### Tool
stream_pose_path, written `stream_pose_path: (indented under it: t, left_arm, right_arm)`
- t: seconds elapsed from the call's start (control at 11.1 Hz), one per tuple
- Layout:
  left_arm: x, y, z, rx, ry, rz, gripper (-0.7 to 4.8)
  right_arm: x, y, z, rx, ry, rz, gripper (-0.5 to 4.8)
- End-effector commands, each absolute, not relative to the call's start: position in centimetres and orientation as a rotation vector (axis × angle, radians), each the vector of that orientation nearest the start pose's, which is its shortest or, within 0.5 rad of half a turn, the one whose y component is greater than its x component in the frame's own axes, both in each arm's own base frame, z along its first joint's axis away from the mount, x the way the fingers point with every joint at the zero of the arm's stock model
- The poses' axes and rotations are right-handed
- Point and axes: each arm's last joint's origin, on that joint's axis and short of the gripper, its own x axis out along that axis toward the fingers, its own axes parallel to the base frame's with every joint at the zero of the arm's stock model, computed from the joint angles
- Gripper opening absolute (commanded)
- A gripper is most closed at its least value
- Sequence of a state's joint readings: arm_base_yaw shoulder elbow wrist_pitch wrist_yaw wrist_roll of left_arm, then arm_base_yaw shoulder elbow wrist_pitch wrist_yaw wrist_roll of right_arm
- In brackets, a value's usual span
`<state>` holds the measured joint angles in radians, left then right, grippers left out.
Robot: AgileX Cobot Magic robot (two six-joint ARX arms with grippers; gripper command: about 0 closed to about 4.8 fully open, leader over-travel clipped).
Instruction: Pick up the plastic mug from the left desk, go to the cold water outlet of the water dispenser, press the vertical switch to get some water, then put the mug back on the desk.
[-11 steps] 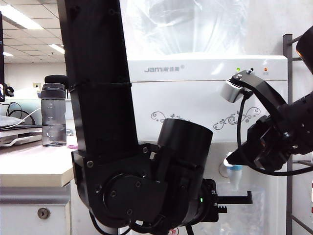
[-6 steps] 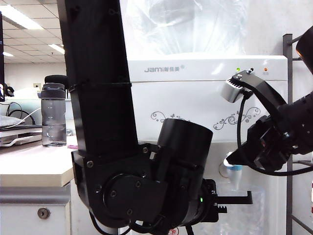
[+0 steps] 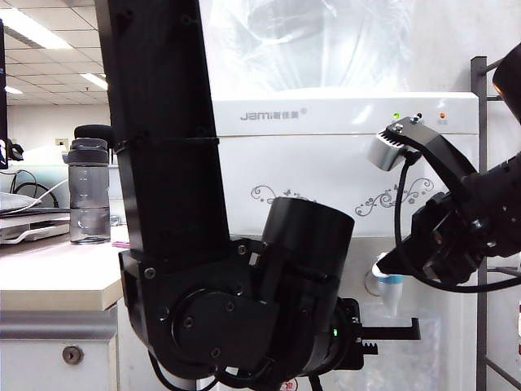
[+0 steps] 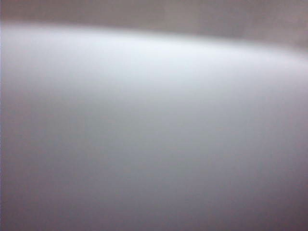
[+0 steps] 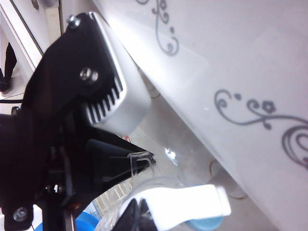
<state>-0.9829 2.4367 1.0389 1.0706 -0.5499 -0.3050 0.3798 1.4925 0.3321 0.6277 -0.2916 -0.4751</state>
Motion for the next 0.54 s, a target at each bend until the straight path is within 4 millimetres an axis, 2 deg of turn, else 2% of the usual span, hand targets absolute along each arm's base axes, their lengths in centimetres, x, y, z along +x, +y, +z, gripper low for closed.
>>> stream_pose_path:
  t: [0.09, 0.54]
  left_arm:
    - [23.99, -33.41, 1.45, -0.076, 0.3, -0.401, -0.05]
    - [24.0, -33.41, 1.46, -0.076, 0.3, -0.401, -0.05]
  right_arm:
    - [21.22, 9.31, 11.18, -0.475, 0.438, 0.757, -0.06]
    - [21.22, 9.3, 11.18, -0.476, 0.438, 0.756, -0.05]
